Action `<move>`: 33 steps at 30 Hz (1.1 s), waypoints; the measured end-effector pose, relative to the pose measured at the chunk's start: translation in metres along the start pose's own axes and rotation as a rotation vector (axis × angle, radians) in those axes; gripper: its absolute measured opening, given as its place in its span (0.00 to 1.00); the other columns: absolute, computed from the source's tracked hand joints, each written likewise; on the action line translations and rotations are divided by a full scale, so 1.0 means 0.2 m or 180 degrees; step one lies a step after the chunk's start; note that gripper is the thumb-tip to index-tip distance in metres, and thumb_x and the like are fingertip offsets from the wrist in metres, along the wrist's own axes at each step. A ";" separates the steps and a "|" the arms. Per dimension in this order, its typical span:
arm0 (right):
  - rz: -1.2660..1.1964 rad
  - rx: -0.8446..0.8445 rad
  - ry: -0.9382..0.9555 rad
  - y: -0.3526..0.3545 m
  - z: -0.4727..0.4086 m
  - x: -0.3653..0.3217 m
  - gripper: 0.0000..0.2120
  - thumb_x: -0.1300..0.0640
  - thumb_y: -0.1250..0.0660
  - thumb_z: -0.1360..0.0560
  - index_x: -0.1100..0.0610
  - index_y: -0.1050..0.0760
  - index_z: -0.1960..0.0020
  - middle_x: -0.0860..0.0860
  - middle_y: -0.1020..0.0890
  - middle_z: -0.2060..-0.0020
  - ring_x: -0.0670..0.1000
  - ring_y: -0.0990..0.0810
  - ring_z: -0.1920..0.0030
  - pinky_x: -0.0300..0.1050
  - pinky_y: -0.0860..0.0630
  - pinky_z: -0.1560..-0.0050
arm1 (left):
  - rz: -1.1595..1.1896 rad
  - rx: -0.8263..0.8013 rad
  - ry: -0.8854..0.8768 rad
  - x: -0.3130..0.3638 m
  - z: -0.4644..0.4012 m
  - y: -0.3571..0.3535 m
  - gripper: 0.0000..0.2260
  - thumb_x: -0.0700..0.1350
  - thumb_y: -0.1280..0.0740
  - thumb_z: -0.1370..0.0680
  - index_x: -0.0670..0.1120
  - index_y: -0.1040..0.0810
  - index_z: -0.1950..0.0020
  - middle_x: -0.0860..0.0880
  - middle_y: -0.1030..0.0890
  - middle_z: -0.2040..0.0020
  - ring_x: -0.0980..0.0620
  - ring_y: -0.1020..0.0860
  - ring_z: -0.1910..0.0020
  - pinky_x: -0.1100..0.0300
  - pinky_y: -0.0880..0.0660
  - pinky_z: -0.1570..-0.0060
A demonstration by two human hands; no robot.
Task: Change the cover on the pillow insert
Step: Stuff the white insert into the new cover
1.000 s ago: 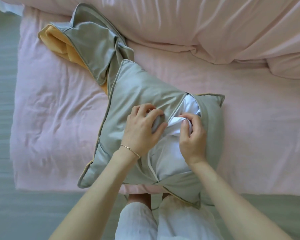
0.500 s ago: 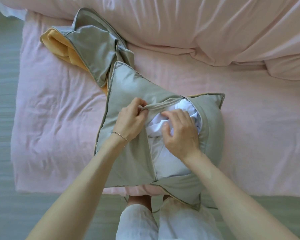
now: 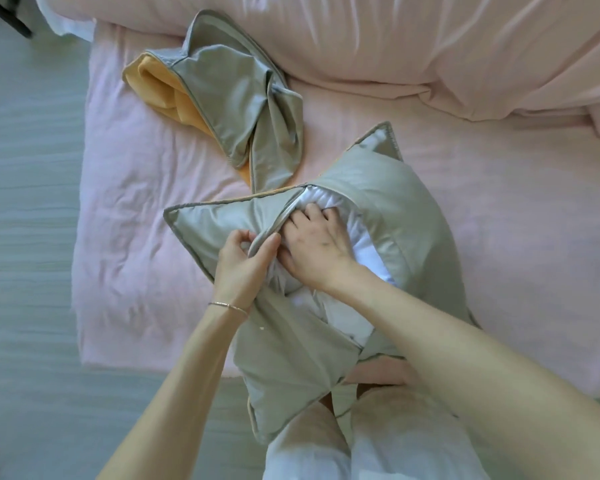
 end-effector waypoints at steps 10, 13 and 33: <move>-0.0550 -0.0313 0.1378 0.22 0.23 -0.06 0.11 0.67 0.58 0.43 0.54 0.43 0.68 0.49 0.42 0.78 0.53 0.40 0.74 0.46 0.52 0.65 | -0.0880 0.0972 -0.0079 -0.07 -0.12 0.18 0.08 0.47 0.34 0.24 0.44 0.28 0.58 0.55 0.26 0.66 0.50 0.28 0.61 0.63 0.38 0.64; -0.0257 -0.0381 0.1416 0.25 0.26 -0.03 0.10 0.67 0.58 0.39 0.54 0.44 0.68 0.48 0.43 0.77 0.52 0.44 0.71 0.45 0.50 0.65 | -0.0911 0.0975 -0.0054 -0.08 -0.12 0.14 0.08 0.49 0.35 0.23 0.45 0.27 0.57 0.52 0.24 0.64 0.49 0.27 0.58 0.61 0.36 0.59; 0.0097 -0.0354 0.1196 -0.03 -0.11 -0.51 0.24 0.51 0.21 0.50 0.60 0.19 0.58 0.52 0.19 0.66 0.51 0.20 0.67 0.40 0.30 0.72 | -0.0284 0.0935 -0.0968 -0.09 -0.04 0.39 0.07 0.47 0.41 0.26 0.46 0.29 0.61 0.56 0.29 0.69 0.64 0.30 0.69 0.70 0.35 0.66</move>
Point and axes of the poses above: each hand's wrist, its own z-axis away from the middle knuckle, its own y-axis out of the back of the hand, x = y × z, the point moved 3 cm from there along -z, towards the middle knuckle
